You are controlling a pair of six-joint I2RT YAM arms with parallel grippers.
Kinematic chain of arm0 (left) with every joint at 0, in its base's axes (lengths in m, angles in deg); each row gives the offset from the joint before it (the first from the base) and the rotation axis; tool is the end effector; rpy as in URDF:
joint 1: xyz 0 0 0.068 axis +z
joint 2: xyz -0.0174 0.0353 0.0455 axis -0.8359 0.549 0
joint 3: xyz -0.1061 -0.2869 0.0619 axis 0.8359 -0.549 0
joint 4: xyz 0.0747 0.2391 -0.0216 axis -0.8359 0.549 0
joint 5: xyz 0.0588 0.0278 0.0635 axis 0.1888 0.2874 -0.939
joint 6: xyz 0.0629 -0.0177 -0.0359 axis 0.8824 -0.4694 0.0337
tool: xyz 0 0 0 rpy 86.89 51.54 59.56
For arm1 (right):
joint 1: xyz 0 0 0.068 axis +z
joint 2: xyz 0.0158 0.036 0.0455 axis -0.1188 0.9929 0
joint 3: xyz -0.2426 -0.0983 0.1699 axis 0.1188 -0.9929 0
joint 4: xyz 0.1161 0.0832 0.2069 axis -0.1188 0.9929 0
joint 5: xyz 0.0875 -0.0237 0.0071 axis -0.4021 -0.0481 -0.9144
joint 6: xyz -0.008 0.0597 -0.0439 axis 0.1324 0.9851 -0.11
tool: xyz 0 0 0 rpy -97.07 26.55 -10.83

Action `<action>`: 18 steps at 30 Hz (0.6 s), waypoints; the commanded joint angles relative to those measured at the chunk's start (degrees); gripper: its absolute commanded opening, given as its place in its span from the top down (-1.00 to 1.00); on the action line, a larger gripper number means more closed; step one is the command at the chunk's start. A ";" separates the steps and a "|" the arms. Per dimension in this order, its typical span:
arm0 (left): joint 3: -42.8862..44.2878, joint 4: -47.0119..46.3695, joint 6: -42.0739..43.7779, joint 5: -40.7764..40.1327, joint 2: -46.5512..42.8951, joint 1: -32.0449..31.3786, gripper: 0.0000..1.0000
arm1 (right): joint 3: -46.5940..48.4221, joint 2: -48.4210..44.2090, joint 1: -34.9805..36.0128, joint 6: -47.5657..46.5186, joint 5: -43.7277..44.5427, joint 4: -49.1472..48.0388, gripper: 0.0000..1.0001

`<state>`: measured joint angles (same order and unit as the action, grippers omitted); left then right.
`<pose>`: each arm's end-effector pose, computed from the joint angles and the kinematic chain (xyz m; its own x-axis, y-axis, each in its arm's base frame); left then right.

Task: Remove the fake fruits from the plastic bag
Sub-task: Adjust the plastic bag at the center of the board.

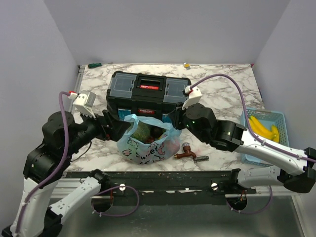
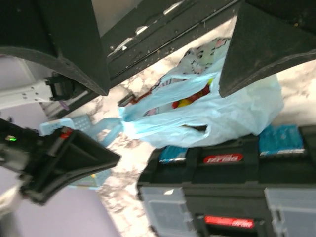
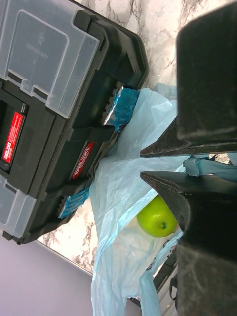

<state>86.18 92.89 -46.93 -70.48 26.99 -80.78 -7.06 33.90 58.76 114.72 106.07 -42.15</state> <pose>0.0444 -0.0362 0.4681 -0.4795 -0.2937 -0.8270 0.4325 0.7408 -0.5139 0.1345 0.2163 0.4206 -0.4123 0.0681 -0.9085 -0.4280 0.8658 0.2592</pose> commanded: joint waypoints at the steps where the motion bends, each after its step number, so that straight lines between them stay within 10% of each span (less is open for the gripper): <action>1: 0.65 9.09 -7.67 -28.72 3.16 -13.62 -0.94 | -0.40 0.21 0.26 -0.61 -1.07 -2.47 0.60; 8: 4.57 15.57 -20.98 -56.38 13.56 -36.40 -0.98 | -1.37 -0.53 0.26 0.60 -0.01 -2.30 0.60; 18: 9.31 20.77 -25.13 -63.29 23.38 -38.06 -0.81 | -3.04 -2.41 0.31 1.31 1.19 -0.76 0.61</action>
<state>95.01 112.72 -72.15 -129.72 53.04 -118.35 -9.22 33.12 58.76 115.35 105.91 -43.57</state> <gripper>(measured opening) 0.939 0.198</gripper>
